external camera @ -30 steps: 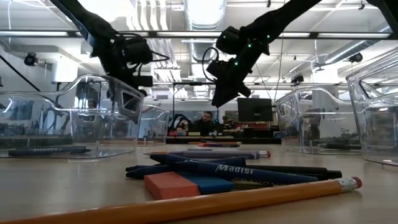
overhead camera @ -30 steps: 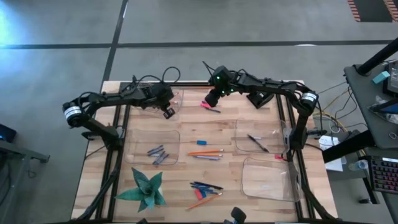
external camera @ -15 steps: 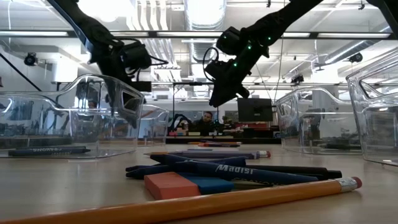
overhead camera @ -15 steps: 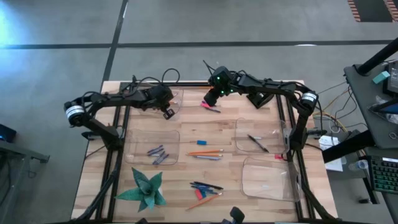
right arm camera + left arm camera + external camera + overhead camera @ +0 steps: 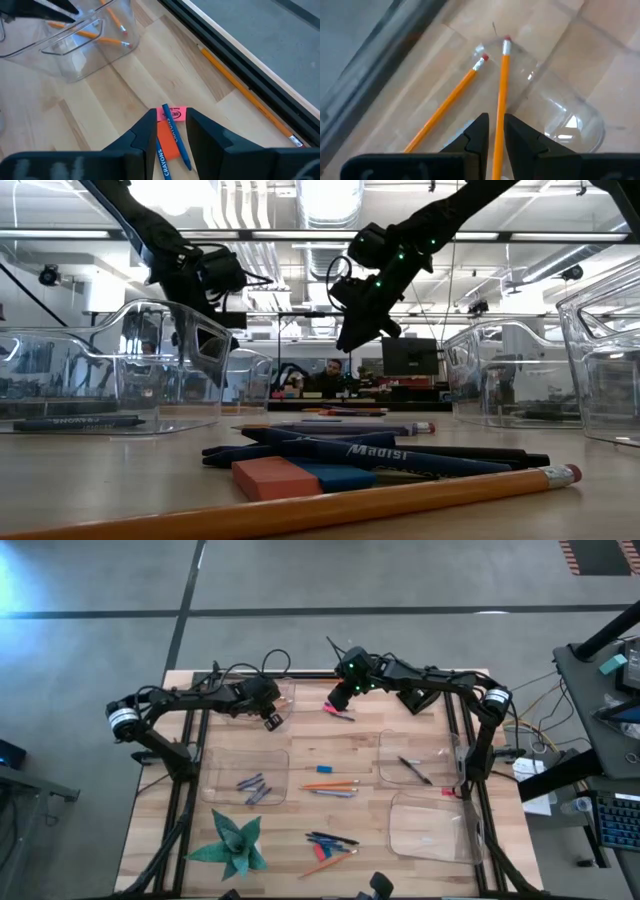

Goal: Sort crayons/erasers/pens/pencils in bins
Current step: Put the blue crayon into the middle left transparent bin

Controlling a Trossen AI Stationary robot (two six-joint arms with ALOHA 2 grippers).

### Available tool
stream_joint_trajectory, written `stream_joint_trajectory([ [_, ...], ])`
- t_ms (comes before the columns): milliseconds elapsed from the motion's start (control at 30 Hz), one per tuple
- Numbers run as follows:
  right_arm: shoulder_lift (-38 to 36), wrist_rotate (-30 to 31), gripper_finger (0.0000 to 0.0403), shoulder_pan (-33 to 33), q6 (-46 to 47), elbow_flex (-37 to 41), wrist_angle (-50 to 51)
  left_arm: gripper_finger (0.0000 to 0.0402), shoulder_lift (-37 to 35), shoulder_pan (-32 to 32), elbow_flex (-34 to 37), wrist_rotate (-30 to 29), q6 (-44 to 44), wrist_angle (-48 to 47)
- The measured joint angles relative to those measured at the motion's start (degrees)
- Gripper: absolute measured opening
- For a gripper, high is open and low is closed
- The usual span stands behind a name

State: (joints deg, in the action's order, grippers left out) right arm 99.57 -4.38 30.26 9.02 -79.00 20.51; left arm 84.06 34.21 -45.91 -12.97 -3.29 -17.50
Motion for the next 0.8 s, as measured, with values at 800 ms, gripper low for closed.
stream_joint_trajectory([
  [800, 8.37, -1.54, 0.0145, -0.79, 7.3, 0.0, 7.72, 0.0046, -24.91, -0.78, -5.96, 4.92, 6.1, 4.14],
])
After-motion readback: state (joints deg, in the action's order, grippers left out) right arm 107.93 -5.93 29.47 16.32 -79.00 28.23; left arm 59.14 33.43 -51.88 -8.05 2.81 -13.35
